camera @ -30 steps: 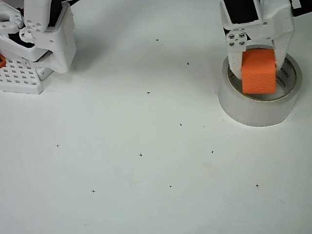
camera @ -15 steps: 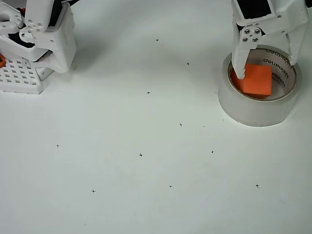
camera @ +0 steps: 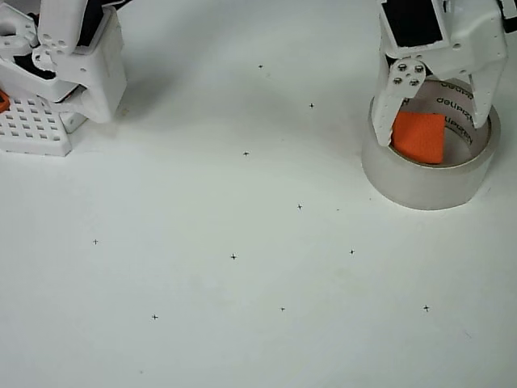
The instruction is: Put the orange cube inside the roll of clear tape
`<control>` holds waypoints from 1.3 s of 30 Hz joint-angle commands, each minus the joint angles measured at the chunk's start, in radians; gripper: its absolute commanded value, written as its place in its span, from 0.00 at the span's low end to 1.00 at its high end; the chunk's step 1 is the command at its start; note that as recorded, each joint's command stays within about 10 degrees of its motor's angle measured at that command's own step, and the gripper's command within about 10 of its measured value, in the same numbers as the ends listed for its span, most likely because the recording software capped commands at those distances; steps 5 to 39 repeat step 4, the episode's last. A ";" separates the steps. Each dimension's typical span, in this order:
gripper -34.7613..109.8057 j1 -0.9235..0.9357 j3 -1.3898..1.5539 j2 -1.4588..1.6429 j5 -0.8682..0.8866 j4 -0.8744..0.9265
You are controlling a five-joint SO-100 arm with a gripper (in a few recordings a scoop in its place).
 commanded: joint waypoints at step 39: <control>0.54 0.009 0.064 0.205 -0.017 0.015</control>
